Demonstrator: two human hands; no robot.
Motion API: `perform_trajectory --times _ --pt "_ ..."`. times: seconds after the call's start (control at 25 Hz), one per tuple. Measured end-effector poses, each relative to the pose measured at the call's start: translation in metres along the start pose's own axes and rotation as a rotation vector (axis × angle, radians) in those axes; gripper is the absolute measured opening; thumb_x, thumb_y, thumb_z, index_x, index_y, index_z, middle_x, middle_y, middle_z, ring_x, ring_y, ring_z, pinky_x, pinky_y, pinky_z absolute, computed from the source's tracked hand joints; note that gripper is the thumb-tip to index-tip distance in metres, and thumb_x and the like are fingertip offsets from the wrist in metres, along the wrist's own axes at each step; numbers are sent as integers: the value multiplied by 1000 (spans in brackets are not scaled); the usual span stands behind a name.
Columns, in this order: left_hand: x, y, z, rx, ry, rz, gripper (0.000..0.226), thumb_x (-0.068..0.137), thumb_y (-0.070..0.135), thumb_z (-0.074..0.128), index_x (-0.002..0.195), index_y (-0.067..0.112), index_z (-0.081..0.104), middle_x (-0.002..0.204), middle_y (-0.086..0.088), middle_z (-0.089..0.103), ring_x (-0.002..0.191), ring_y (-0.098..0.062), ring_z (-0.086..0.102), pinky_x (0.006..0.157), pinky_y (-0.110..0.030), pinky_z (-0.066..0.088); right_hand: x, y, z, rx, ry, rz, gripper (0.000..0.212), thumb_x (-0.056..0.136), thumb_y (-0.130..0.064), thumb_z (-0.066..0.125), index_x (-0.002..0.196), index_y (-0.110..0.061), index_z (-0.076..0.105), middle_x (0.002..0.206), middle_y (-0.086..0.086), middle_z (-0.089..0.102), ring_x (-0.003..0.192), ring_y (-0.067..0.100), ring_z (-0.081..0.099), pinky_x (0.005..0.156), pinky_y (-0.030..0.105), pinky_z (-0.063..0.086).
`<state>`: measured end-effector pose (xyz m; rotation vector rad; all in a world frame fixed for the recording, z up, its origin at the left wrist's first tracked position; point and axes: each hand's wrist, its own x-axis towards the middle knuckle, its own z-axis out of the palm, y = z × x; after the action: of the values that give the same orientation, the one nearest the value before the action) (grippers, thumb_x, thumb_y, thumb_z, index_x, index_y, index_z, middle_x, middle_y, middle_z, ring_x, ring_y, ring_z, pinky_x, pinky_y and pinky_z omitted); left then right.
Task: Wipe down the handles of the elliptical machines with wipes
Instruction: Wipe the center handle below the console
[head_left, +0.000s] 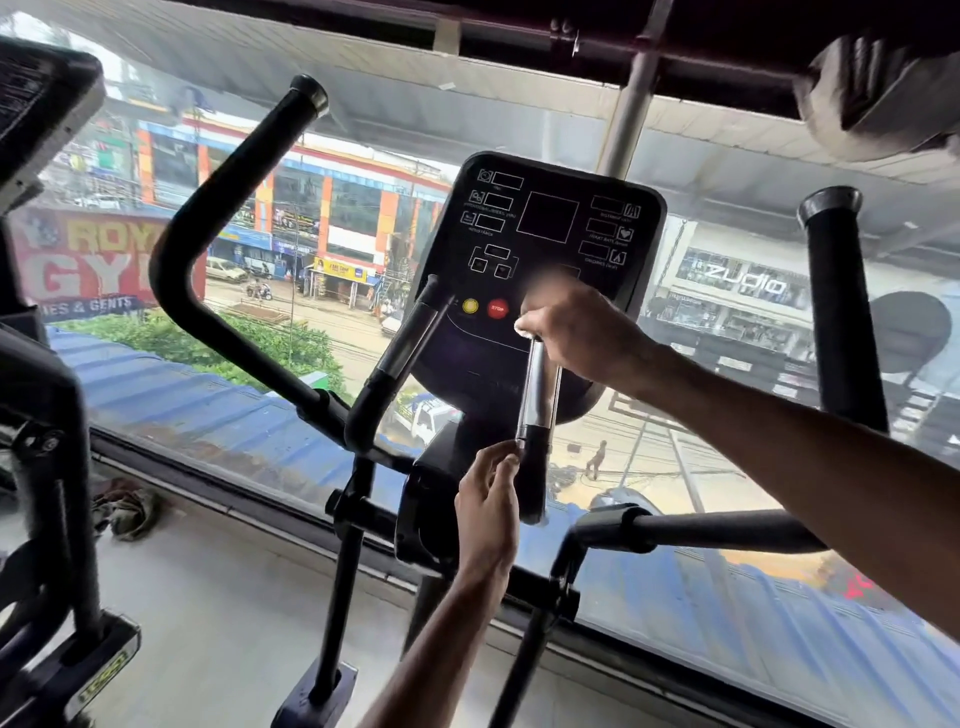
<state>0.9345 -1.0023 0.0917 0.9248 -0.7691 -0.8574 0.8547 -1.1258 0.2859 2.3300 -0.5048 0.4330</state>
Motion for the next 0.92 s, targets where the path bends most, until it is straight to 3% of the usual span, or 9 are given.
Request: perform_trajectory --times 0.12,0.2,0.28,0.4,0.52,0.64,0.76,0.92 --pt "-2 -9 -5 24 19 -3 23 100 19 54 98 24 77 92 5 78 92 -7 70 79 -19 51 7 -7 -5 1 -157 0 16 95 -13 70 89 -22 82 83 -5 72 82 10 48 74 29 53" --pt "-1 -17 -9 17 13 -32 27 92 32 53 96 22 77 90 -2 77 92 -20 71 85 -30 56 6 -18 -4 66 -221 44 13 95 -18 70 98 -23 82 92 -3 76 87 5 47 83 33 57" --pt "-2 -24 -12 5 -7 -75 34 85 35 49 98 21 77 91 -4 78 96 -27 72 90 -41 57 -3 -38 2 114 -310 24 12 94 -18 71 98 -23 81 95 -4 77 87 4 49 88 28 54" --pt "-5 -27 -16 -22 -8 -86 28 90 24 51 102 18 76 96 -4 79 98 -23 73 81 -30 54 -30 -80 12 61 -375 -106 14 85 -10 71 80 -21 77 78 -7 71 75 11 46 80 26 47" --pt "-5 -29 -21 -56 -29 -61 23 93 9 57 108 18 71 101 -5 78 97 -18 74 83 -26 56 -55 -113 17 87 -280 -191 23 61 -2 82 57 -19 67 58 -5 61 67 18 56 64 30 52" --pt "-7 -33 -29 -35 -50 4 33 93 4 69 119 24 67 108 0 76 102 -11 73 86 -26 59 -75 -130 28 114 -170 -166 15 69 -5 82 68 -16 71 66 -4 65 74 21 59 65 33 54" --pt "-9 -29 -39 31 -55 155 36 90 8 77 121 26 68 108 10 76 104 -5 70 85 -23 58 -95 -140 30 261 -6 32 4 91 -9 74 95 -10 73 87 3 71 85 26 65 73 39 60" --pt "-11 -29 -50 95 -61 223 23 92 14 77 112 24 75 101 9 77 95 -9 72 82 -21 56 -115 -158 24 507 174 409 17 91 -21 80 102 -13 70 99 -2 71 81 16 69 72 30 59"
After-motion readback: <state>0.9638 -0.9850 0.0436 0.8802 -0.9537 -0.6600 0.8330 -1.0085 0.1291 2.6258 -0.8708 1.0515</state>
